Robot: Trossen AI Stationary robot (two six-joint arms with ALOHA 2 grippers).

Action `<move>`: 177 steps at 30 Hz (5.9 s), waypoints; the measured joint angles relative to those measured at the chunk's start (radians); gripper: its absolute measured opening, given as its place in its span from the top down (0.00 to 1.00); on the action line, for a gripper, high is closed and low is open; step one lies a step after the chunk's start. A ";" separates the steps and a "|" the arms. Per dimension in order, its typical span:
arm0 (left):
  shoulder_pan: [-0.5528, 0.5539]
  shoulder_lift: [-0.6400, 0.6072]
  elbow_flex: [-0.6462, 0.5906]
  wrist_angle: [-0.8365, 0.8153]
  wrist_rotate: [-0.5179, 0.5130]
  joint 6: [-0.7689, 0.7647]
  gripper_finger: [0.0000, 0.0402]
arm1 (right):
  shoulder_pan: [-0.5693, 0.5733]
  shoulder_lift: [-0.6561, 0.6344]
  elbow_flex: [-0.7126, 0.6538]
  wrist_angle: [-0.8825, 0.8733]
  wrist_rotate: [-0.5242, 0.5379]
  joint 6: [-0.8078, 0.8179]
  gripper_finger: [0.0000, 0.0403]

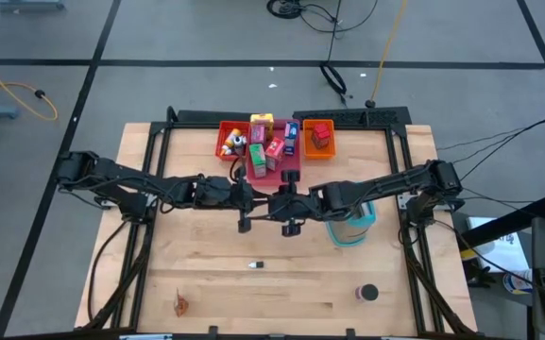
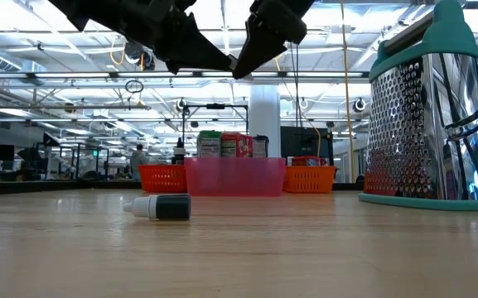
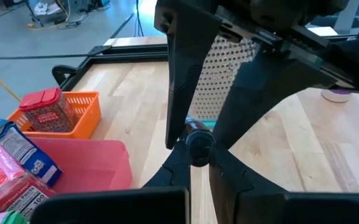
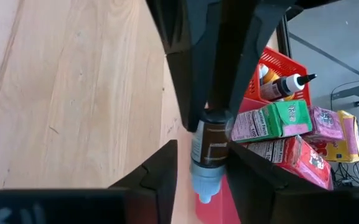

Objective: Pick & Place Kitchen Items
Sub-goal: Put the small black food coloring bottle into the red bin

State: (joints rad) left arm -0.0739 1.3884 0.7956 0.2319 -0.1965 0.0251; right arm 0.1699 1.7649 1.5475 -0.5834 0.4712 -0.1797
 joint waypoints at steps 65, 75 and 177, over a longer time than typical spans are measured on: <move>0.698 0.081 0.000 -0.289 -0.081 -0.219 0.91 | -0.017 -0.006 -0.001 -0.095 0.100 0.114 0.65; 0.697 0.105 0.000 -0.279 -0.100 -0.245 0.68 | -0.017 -0.006 -0.001 -0.095 0.100 0.112 0.65; -0.428 0.496 0.002 -0.047 -0.113 -0.576 0.89 | -0.018 -0.006 -0.002 -0.109 0.100 0.165 0.65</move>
State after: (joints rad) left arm -0.5015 1.8845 0.7979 0.1845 -0.3095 -0.5506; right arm 0.1524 1.7588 1.5455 -0.6926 0.5716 -0.0147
